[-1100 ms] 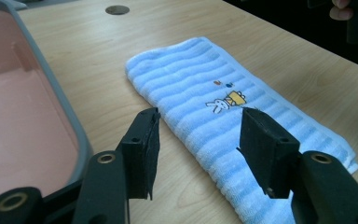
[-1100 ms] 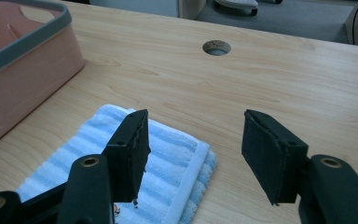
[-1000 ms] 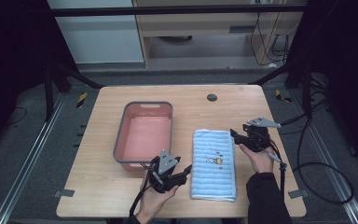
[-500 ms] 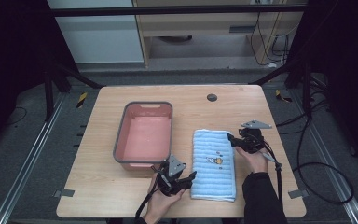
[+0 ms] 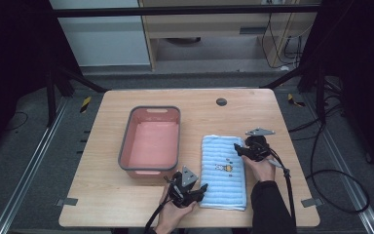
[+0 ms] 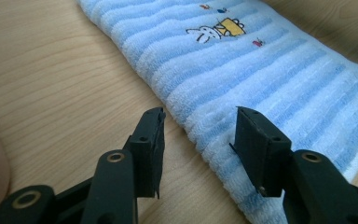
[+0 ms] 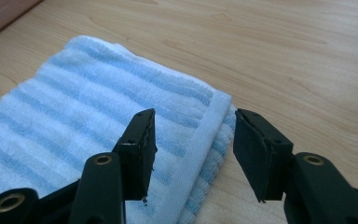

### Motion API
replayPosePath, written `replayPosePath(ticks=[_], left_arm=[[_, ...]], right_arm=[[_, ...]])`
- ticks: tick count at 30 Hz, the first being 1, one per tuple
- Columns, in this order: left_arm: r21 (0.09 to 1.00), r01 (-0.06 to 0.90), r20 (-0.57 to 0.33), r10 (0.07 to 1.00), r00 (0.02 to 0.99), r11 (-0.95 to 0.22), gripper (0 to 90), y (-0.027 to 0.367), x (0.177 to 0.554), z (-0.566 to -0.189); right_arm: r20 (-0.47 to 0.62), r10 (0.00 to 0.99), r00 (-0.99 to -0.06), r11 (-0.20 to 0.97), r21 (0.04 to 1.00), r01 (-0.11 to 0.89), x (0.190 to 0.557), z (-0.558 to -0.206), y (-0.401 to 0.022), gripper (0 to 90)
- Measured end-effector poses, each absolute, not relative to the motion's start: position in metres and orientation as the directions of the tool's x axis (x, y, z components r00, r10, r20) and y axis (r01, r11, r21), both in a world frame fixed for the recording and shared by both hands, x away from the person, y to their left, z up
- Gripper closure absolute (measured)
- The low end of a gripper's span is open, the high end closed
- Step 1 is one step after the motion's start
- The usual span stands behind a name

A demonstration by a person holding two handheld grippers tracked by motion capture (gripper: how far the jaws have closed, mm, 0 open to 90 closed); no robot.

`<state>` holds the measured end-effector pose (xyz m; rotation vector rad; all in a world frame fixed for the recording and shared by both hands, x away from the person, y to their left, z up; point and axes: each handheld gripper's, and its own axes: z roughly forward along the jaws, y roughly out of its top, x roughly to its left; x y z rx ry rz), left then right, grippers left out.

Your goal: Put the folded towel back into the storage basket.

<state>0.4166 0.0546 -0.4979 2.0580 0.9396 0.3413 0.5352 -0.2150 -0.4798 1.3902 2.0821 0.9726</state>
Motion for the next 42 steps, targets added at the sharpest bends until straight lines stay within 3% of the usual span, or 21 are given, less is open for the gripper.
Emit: replayPosePath(ticks=[21, 31, 36, 42], left_arm=[[0.768, 0.518, -0.096, 0.733, 0.674, -0.376, 61.7, 0.049, 0.414, -0.507], [0.759, 0.545, -0.132, 0.734, 0.666, -0.358, 75.2, 0.046, 0.413, -0.506], [0.764, 0.536, -0.12, 0.737, 0.665, -0.359, 83.5, 0.045, 0.411, -0.505], [0.765, 0.548, -0.154, 0.729, 0.667, -0.339, 85.5, 0.047, 0.413, -0.503]], right_arm=[[0.086, 0.927, -0.366, 0.198, 0.715, 0.67, 0.54, -0.499, -0.219, 55.6], [0.113, 0.909, -0.402, 0.206, 0.716, 0.667, 0.538, -0.499, -0.215, 79.4], [0.115, 0.906, -0.408, 0.204, 0.726, 0.657, 0.536, -0.497, -0.214, 82.9], [0.125, 0.9, -0.417, 0.192, 0.745, 0.639, 0.534, -0.491, -0.215, 83.3]])
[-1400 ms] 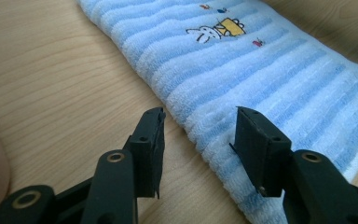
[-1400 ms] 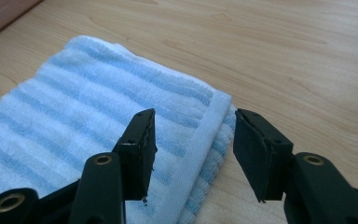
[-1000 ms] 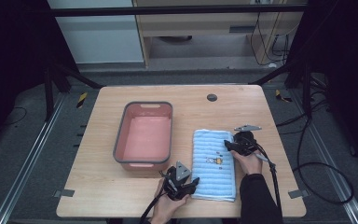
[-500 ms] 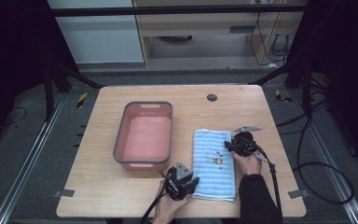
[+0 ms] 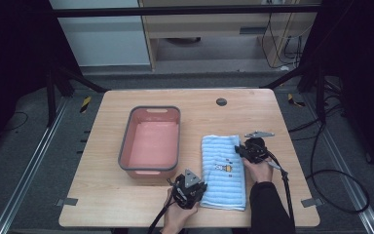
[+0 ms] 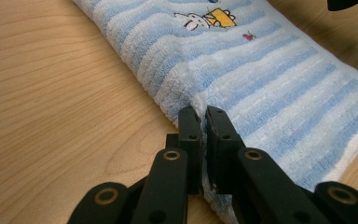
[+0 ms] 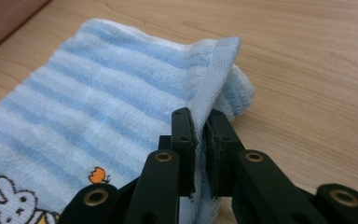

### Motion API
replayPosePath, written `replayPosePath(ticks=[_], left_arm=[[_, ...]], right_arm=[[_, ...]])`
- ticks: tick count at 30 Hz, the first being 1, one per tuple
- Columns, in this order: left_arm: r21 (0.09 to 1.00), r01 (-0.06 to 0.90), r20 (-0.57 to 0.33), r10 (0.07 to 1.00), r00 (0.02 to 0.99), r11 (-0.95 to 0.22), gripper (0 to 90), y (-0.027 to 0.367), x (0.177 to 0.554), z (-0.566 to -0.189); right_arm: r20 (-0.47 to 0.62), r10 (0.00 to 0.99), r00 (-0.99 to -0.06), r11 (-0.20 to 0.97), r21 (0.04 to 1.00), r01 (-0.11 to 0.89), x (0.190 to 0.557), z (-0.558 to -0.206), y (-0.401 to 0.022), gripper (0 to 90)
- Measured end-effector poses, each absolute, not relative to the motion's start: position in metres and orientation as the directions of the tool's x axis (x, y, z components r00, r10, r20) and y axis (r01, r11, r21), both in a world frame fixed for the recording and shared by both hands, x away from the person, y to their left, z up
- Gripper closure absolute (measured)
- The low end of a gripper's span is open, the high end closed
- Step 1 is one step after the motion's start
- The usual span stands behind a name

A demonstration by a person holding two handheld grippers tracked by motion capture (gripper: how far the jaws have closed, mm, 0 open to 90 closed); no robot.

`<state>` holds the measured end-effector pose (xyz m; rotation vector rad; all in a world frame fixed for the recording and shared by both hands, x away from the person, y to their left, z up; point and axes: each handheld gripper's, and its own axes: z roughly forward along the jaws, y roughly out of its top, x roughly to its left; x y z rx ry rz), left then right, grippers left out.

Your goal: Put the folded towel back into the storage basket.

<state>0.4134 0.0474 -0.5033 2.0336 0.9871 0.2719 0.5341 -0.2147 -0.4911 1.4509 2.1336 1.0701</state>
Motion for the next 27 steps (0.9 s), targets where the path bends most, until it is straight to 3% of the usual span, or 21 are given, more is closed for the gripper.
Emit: replayPosePath(ticks=[9, 27], left_arm=[[0.793, 0.511, -0.151, 0.707, 0.691, -0.33, 85.9, 0.05, 0.41, -0.485], [0.847, 0.442, -0.132, 0.689, 0.713, -0.295, 85.9, 0.063, 0.405, -0.442]], right_arm=[[0.154, 0.882, -0.446, 0.165, 0.785, 0.597, 0.525, -0.469, -0.219, 83.3], [0.106, 0.874, -0.475, 0.157, 0.862, 0.481, 0.51, -0.42, -0.213, 83.1]])
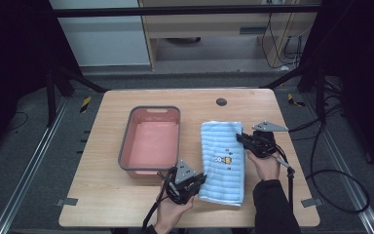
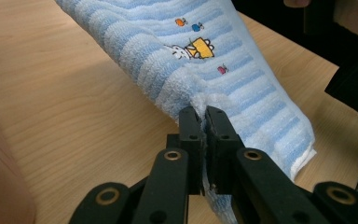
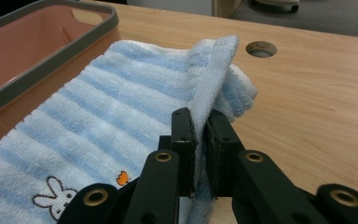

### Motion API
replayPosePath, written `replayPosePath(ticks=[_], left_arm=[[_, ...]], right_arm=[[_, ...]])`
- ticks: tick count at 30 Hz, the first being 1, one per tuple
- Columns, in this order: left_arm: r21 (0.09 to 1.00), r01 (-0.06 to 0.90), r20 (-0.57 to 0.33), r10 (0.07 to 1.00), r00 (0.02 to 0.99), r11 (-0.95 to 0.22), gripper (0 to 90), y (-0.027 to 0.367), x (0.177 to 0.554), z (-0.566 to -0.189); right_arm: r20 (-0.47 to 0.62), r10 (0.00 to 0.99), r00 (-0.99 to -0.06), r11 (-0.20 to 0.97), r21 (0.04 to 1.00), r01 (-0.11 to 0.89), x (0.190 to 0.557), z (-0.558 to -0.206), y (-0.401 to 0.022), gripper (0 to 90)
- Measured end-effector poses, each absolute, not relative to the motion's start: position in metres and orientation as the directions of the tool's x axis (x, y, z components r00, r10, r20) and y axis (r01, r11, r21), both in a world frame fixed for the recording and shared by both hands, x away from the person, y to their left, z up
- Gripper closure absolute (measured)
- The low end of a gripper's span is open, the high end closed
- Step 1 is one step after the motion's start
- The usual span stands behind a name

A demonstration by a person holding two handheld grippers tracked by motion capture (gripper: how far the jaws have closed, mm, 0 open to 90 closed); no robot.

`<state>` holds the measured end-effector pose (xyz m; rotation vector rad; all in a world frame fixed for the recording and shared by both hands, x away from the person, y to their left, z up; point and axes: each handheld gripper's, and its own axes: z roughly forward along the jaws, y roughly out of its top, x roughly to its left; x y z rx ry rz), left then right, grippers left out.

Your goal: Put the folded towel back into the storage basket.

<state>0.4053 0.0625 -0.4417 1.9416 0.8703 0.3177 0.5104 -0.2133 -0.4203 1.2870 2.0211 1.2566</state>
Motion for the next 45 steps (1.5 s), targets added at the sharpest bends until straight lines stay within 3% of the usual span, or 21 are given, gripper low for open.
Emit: replayPosePath(ticks=[28, 45], left_arm=[[0.905, 0.351, -0.091, 0.697, 0.711, -0.239, 86.0, 0.092, 0.409, -0.38], [0.924, 0.316, -0.065, 0.726, 0.684, -0.215, 86.0, 0.122, 0.416, -0.359]], right_arm=[[0.051, 0.863, -0.502, 0.148, 0.925, 0.349, 0.504, -0.347, -0.192, 83.2], [0.017, 0.844, -0.536, 0.173, 0.937, 0.303, 0.516, -0.316, -0.156, 83.2]])
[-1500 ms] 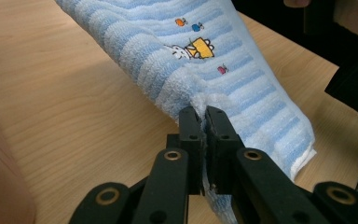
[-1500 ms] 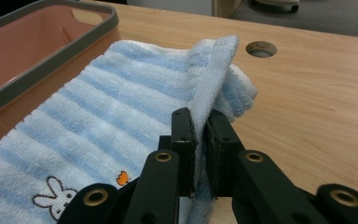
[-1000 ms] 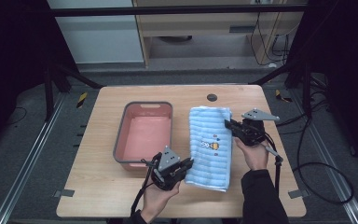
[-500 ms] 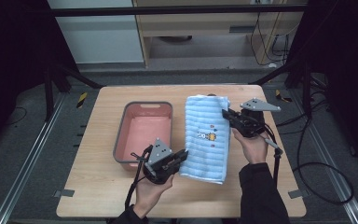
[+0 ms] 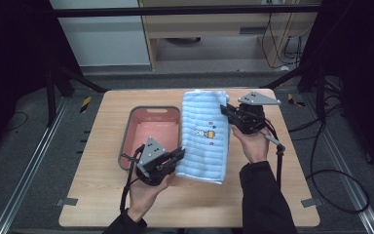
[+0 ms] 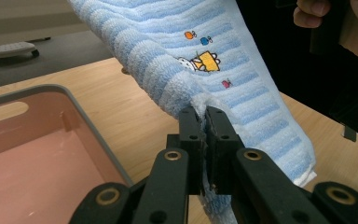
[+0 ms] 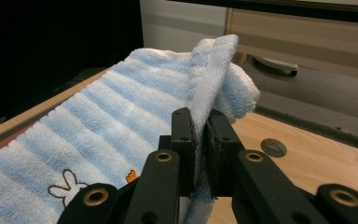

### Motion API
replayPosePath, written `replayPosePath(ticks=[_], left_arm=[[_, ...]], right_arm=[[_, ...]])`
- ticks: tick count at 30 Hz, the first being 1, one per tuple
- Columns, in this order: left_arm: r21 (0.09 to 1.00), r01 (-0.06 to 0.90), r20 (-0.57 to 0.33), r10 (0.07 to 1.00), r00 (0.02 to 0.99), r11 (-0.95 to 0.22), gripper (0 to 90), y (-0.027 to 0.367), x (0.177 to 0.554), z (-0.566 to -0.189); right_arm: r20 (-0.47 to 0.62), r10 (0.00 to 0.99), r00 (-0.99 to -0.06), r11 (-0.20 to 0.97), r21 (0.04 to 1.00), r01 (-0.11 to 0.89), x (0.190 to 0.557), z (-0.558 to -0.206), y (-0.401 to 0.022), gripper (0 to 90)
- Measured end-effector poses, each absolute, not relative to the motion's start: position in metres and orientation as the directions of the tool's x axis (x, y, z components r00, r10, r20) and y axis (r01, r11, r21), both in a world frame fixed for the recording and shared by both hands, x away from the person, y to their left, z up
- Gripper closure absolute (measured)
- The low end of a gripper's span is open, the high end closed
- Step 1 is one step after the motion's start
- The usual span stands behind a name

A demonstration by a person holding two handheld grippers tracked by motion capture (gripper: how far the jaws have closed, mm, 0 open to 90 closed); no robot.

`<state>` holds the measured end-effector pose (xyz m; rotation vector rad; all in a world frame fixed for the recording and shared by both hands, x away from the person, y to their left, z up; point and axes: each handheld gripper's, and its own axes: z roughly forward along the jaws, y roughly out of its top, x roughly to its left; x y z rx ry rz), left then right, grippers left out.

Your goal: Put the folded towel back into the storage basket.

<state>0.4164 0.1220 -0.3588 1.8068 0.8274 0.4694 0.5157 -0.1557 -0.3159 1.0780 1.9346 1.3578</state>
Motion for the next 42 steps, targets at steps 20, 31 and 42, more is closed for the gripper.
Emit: replayPosePath(ticks=[20, 31, 42], left_arm=[[0.945, 0.296, -0.081, 0.778, 0.623, -0.139, 86.0, 0.178, 0.424, -0.344], [0.949, 0.297, -0.094, 0.805, 0.585, -0.106, 86.1, 0.205, 0.43, -0.344], [0.95, 0.299, -0.1, 0.827, 0.554, -0.086, 86.1, 0.22, 0.436, -0.346]], right_arm=[[0.019, 0.805, -0.593, 0.188, 0.94, 0.286, 0.544, -0.307, -0.099, 83.2], [0.033, 0.791, -0.611, 0.184, 0.939, 0.289, 0.559, -0.311, -0.072, 83.2], [0.02, 0.774, -0.633, 0.199, 0.942, 0.272, 0.569, -0.312, -0.047, 83.2]])
